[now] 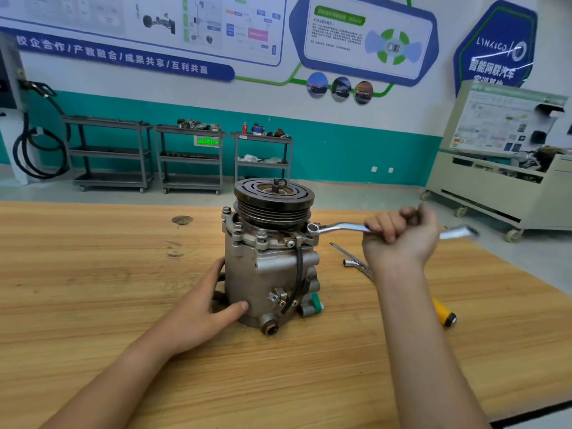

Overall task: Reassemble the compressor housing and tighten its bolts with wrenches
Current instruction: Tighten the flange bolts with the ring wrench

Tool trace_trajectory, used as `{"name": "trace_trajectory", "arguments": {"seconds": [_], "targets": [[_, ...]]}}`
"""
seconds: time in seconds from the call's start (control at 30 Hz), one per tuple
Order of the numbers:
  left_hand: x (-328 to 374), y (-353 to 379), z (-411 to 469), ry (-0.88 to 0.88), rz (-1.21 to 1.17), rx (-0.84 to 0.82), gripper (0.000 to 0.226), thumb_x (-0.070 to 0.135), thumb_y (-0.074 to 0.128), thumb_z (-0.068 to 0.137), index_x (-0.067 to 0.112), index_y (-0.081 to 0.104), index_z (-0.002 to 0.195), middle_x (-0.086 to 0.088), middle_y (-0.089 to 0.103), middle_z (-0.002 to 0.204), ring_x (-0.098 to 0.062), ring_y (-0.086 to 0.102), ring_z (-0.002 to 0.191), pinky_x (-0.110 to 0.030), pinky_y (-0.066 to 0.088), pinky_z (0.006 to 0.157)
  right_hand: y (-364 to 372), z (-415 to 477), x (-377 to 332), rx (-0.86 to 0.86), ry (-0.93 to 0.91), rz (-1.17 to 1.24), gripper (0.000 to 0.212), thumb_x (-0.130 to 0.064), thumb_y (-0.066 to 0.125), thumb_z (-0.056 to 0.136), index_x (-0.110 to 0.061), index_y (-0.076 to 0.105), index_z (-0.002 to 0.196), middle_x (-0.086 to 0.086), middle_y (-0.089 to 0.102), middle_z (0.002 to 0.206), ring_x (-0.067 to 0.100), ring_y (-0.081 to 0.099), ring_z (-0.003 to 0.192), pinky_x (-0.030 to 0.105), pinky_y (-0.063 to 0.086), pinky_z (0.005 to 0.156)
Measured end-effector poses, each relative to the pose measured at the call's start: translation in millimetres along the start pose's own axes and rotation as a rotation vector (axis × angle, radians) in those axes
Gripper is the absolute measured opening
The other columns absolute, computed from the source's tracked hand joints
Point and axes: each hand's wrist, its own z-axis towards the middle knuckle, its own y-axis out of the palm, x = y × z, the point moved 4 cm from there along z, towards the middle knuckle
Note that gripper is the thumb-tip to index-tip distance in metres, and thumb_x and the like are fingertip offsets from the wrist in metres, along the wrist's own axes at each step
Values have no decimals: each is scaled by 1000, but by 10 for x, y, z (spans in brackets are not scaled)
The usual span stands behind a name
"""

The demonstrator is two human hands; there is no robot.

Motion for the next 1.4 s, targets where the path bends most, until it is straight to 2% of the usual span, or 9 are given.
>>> {"name": "trace_trajectory", "arguments": {"seconds": [0.3,0.53,0.73,0.87,1.0,1.17,1.23,1.3,1.4], "targets": [[11,12,-5,-7,-13,-11,77,37,67,81,59,8,125,25,39,123,3,55,106,-22,45,92,269,462,324,9,427,-259,39,-17,34,98,-17,32,59,-7,20,32,7,18,23,14,17,28],[36,11,-7,-21,-12,-12,77,36,66,82,53,8,129,27,38,121,7,53,104,-6,41,81,186,470,288,-11,425,-220,39,-16,36,97,-16,34,58,-7,20,32,7,18,23,13,19,30],[51,16,-16,-10,6,3,78,32,67,82,47,9,133,23,38,126,-3,50,114,-15,42,90,11,24,9,24,104,-142,39,-20,36,96,-16,35,58,-6,20,36,9,19,29,11,31,39],[56,17,-18,-7,11,-1,81,33,66,83,39,11,143,17,37,133,-8,49,119,-32,42,101,-71,-402,16,89,-135,-108,38,-23,38,96,-16,35,58,-5,19,39,13,21,35,18,37,47],[50,18,-23,2,8,-3,77,35,66,82,51,10,133,18,38,131,-2,52,112,-27,44,97,-25,-680,82,66,-342,-208,40,-21,40,96,-16,40,57,-6,22,38,13,27,37,23,43,54],[50,13,-26,-14,17,-5,77,35,67,82,47,14,136,16,41,129,-5,56,109,-33,45,98,138,-1130,328,-396,-930,-862,28,-26,53,82,-25,55,54,-5,48,49,8,43,49,18,38,53],[100,11,-24,22,-11,-27,77,34,69,81,32,22,142,8,46,134,-10,55,114,-38,44,100,210,-1259,551,-659,-1145,-1118,27,-25,60,79,-12,57,56,-2,51,53,10,43,51,19,35,52],[143,20,-35,66,-12,-62,79,39,68,77,21,27,142,5,47,135,-10,51,120,-33,42,101,288,-1286,752,-818,-1223,-1298,34,-31,64,78,-5,59,57,1,53,52,12,44,52,23,36,53],[119,18,-33,56,33,-33,65,35,65,80,14,38,136,9,53,120,-14,54,116,-20,46,87,456,-1263,838,-812,-1196,-1333,36,-33,63,78,-3,61,58,-1,52,50,11,44,48,24,37,50]]}}
